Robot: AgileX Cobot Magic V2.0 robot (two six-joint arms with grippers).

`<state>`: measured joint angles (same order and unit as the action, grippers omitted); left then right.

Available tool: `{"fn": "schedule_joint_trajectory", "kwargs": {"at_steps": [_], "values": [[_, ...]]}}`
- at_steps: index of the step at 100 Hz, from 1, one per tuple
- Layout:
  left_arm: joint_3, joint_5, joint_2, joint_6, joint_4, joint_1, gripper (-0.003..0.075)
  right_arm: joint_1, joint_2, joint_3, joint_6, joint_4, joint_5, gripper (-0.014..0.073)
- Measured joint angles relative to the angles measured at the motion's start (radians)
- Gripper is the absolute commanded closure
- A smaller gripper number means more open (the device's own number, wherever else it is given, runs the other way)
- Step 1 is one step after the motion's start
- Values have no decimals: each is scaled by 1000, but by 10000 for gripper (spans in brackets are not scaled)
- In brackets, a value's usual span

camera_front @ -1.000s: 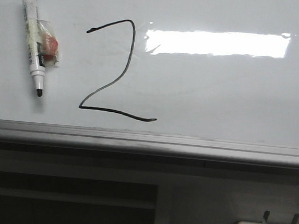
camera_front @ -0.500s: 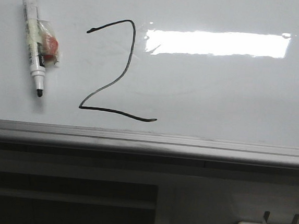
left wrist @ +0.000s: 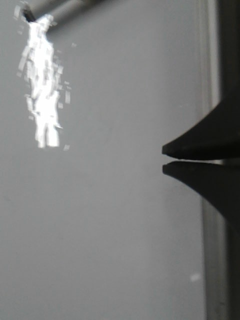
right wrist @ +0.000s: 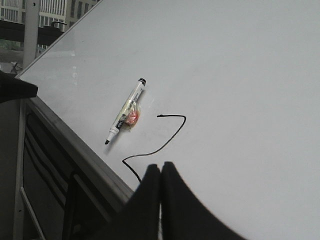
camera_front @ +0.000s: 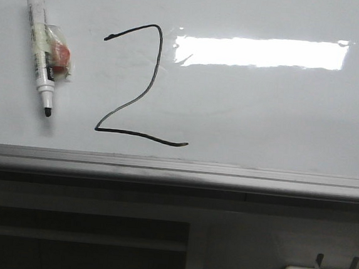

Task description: Write number 2 on whiteboard

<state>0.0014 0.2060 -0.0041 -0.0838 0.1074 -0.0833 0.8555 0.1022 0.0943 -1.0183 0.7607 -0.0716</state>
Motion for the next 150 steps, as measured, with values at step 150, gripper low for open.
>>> {"fn": "schedule_joint_trajectory", "kwargs": {"at_steps": [150], "values": [[0, 127, 0, -13, 48, 11, 741, -84, -2, -21, 809, -713, 36, 654]]}}
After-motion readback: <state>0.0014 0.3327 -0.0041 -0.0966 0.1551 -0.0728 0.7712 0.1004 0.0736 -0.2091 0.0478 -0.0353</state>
